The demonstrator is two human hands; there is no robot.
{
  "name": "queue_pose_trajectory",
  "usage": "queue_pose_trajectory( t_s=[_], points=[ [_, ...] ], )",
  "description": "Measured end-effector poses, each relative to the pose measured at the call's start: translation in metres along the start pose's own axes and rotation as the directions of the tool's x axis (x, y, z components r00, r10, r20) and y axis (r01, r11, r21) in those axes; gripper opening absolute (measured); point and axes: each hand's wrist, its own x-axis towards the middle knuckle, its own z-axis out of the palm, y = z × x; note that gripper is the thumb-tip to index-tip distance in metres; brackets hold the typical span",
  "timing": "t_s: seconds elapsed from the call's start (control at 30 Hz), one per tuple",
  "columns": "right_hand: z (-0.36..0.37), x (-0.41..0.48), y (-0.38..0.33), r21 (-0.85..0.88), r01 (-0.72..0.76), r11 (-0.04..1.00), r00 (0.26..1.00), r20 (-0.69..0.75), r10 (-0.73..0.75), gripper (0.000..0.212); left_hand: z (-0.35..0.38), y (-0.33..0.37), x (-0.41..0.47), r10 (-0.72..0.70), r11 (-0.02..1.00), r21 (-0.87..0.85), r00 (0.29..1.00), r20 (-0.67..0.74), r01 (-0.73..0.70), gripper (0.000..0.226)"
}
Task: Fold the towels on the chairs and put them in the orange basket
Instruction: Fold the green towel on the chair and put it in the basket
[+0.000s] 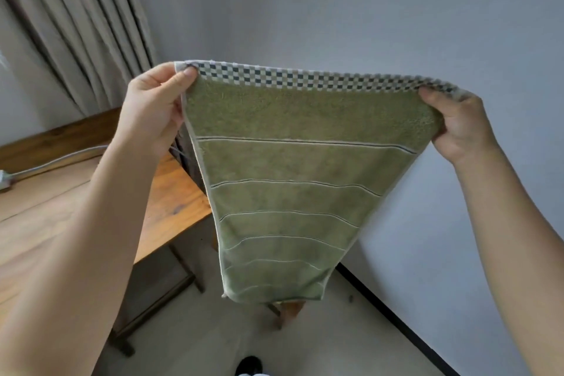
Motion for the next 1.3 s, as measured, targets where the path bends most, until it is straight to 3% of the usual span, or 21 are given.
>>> queue_pose_trajectory(
  t_s=[0.17, 0.27, 0.37, 0.43, 0.53, 0.67, 0.87, 1.0, 1.17, 1.23, 1.3],
  points=[
    [-0.003, 0.000, 0.007, 0.005, -0.070, 0.998, 0.997, 0.042, 0.069, 0.014, -0.005, -0.005, -0.001, -0.039, 0.999, 0.001, 0.999, 0.009, 0.039, 0.024],
    [-0.013, -0.007, 0.034, -0.039, -0.185, 0.982, 0.980, 0.062, 0.187, 0.035, -0.016, -0.032, -0.010, -0.182, 0.983, 0.023, 0.983, -0.011, 0.182, 0.034],
    [-0.027, -0.019, 0.077, -0.105, -0.338, 0.935, 0.938, 0.046, 0.344, 0.058, -0.030, -0.073, -0.024, -0.374, 0.925, 0.050, 0.927, -0.043, 0.376, 0.029],
    [-0.034, -0.029, 0.107, -0.140, -0.460, 0.877, 0.886, -0.009, 0.464, 0.052, -0.039, -0.105, -0.036, -0.497, 0.862, 0.064, 0.864, -0.077, 0.502, 0.020],
    [-0.046, -0.043, 0.158, -0.131, -0.627, 0.768, 0.779, -0.123, 0.614, 0.004, -0.054, -0.160, -0.053, -0.657, 0.743, 0.059, 0.743, -0.125, 0.667, 0.016],
    [-0.059, -0.062, 0.220, -0.180, -0.781, 0.598, 0.625, -0.226, 0.748, 0.003, -0.066, -0.217, -0.071, -0.757, 0.609, 0.083, 0.609, -0.238, 0.789, 0.011],
    [-0.070, -0.082, 0.303, -0.260, -0.865, 0.430, 0.497, -0.319, 0.807, 0.005, -0.087, -0.291, -0.084, -0.814, 0.440, 0.140, 0.460, -0.356, 0.887, 0.011],
    [-0.069, -0.089, 0.344, -0.335, -0.889, 0.312, 0.425, -0.350, 0.835, 0.007, -0.099, -0.333, -0.089, -0.805, 0.353, 0.232, 0.421, -0.419, 0.906, 0.014],
    [-0.059, -0.064, 0.396, -0.375, -0.858, 0.352, 0.493, -0.405, 0.770, 0.008, -0.099, -0.380, -0.062, -0.737, 0.369, 0.364, 0.508, -0.446, 0.855, 0.018],
    [-0.061, -0.045, 0.427, -0.392, -0.838, 0.379, 0.530, -0.424, 0.734, 0.005, -0.098, -0.408, -0.043, -0.710, 0.418, 0.331, 0.532, -0.462, 0.846, 0.015],
    [-0.067, -0.025, 0.461, -0.421, -0.813, 0.403, 0.571, -0.443, 0.691, 0.006, -0.102, -0.443, -0.025, -0.704, 0.457, 0.209, 0.495, -0.509, 0.865, 0.010]
  ],
)
